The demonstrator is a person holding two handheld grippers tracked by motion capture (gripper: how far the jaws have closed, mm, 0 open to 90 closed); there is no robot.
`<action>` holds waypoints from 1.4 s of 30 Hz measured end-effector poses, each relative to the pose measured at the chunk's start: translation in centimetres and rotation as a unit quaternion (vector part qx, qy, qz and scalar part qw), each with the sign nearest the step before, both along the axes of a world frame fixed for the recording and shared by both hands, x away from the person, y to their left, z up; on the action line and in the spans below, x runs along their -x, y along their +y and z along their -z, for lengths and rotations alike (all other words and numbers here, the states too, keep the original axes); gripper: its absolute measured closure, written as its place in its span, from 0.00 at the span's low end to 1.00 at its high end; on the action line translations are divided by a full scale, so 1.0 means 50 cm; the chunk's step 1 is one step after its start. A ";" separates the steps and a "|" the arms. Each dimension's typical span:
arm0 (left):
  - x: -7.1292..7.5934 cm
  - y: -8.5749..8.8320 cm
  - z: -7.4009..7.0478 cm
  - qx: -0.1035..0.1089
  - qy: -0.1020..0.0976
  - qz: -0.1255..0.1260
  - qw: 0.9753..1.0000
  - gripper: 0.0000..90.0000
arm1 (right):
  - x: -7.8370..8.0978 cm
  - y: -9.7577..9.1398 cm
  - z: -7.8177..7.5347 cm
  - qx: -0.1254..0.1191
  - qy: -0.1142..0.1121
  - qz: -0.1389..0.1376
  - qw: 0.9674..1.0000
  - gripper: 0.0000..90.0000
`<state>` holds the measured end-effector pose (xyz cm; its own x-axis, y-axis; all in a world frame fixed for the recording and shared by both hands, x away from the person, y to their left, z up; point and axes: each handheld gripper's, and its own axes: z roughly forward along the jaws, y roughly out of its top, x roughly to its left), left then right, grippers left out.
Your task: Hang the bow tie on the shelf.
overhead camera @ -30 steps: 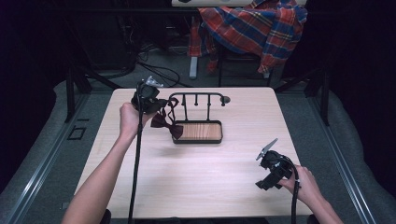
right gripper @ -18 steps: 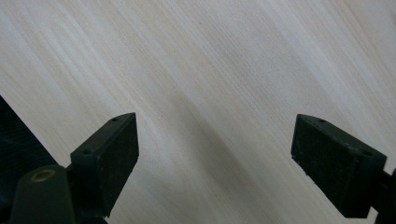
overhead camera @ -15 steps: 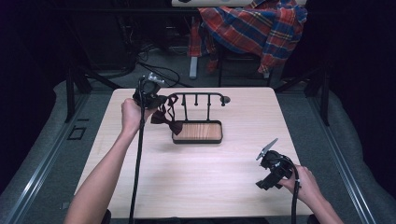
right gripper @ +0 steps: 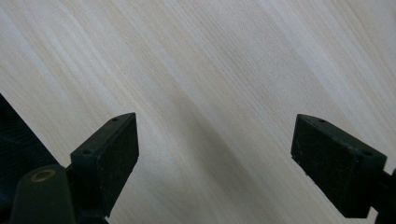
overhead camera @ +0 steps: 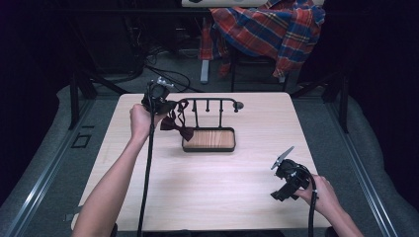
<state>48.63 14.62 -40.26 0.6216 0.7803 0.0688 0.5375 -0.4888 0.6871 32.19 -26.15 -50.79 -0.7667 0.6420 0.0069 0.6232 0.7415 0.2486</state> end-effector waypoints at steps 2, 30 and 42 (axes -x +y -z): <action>0.000 0.000 0.004 -0.001 0.001 0.000 1.000 0.99 | 0.000 0.000 0.000 0.000 0.001 0.000 1.000 0.16; -0.006 0.011 0.057 -0.003 0.042 -0.010 0.999 0.82 | 0.001 0.000 0.000 -0.002 0.002 0.001 1.000 0.16; 0.016 0.047 0.058 0.010 0.033 -0.025 0.999 0.33 | 0.002 0.001 0.003 -0.012 0.000 0.005 1.000 0.16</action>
